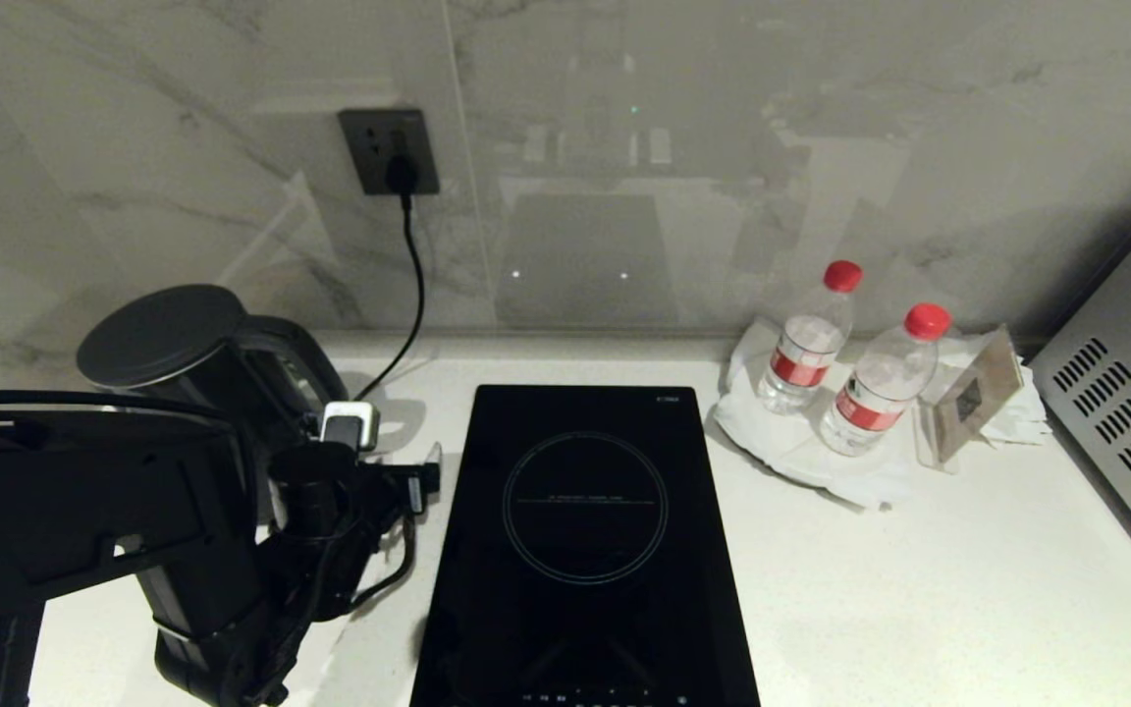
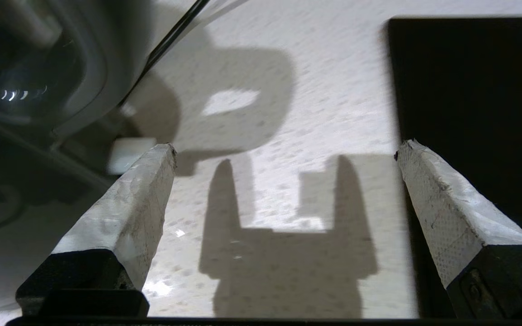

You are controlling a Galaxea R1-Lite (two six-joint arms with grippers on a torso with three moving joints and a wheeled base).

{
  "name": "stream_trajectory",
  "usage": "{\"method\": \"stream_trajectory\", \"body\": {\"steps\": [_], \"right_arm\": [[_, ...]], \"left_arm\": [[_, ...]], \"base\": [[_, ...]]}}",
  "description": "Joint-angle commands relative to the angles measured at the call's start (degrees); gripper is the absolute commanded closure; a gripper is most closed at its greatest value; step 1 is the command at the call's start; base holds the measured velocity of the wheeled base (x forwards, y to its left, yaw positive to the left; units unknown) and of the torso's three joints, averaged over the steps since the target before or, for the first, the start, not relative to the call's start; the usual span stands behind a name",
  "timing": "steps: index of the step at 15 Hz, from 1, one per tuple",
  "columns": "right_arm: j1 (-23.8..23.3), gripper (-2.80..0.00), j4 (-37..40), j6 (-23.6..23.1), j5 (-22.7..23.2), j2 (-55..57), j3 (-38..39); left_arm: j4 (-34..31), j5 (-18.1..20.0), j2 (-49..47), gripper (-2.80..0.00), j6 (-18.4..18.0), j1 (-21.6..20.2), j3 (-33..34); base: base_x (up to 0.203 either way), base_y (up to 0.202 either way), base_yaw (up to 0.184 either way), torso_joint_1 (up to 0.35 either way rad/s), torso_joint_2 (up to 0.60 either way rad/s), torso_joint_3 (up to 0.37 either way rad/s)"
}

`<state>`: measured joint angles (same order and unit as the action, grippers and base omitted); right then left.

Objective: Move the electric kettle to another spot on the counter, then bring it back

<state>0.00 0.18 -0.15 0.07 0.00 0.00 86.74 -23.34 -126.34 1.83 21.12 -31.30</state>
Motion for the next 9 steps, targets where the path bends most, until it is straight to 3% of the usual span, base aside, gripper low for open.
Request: {"method": "stream_trajectory", "body": {"steps": [1, 9], "right_arm": [[0.00, 0.00, 0.00, -0.02, 0.01, 0.00, 0.00], [0.00, 0.00, 0.00, -0.02, 0.01, 0.00, 0.00]], "left_arm": [[0.62, -0.05, -1.96, -2.80, 0.10, -0.38, -0.33], [0.93, -0.04, -4.34, -2.80, -1.04, -1.89, -2.80]], "base": [[0.000, 0.000, 0.000, 0.000, 0.00, 0.000], [0.000, 0.000, 0.000, 0.000, 0.00, 0.000]]}}
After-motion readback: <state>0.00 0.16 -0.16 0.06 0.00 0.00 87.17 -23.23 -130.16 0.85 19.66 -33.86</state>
